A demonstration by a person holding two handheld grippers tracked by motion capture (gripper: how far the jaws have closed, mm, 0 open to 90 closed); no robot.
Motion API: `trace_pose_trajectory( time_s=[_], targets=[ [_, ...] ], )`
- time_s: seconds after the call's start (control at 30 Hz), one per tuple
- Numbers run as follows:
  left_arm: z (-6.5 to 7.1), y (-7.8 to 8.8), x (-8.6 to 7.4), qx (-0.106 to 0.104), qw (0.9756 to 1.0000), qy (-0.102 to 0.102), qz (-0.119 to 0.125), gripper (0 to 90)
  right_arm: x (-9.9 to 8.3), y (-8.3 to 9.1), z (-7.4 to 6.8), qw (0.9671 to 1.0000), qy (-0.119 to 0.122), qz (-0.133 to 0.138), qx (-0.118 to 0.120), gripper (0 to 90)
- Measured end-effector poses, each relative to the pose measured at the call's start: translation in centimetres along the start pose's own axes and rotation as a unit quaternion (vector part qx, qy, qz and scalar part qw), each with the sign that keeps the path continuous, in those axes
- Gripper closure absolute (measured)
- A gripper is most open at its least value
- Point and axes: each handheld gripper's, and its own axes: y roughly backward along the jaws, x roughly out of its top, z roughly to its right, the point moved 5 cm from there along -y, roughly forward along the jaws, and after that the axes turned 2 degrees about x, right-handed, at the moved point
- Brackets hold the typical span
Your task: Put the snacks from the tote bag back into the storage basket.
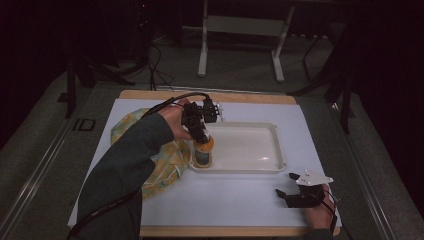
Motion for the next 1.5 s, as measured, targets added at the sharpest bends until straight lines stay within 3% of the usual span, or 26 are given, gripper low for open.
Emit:
trace_pose_trajectory(
  time_s=[0.67,1.0,1.4,1.5],
  targets=[
    [0.4,-2.1,0.1,-0.005,0.9994,-0.001,-0.036,58.6,0.0,0.0,0.0,1.0,0.0,0.0,-0.001,18.0],
    [0.2,-1.7,-0.2,-0.016,0.9998,0.004,-0.012,54.5,0.0,0.0,0.0,1.0,0.001,0.0,-0.001,18.0],
    [0.0,-1.0,-0.8,0.012,0.9999,0.008,0.005,46.8,0.0,0.0,0.0,1.0,0.001,-0.001,-0.001,18.0],
    [-0.1,-0.6,-1.0,0.01,0.9998,0.013,0.013,46.7,0.0,0.0,0.0,1.0,0.001,-0.001,-0.001,18.0]
  ],
)
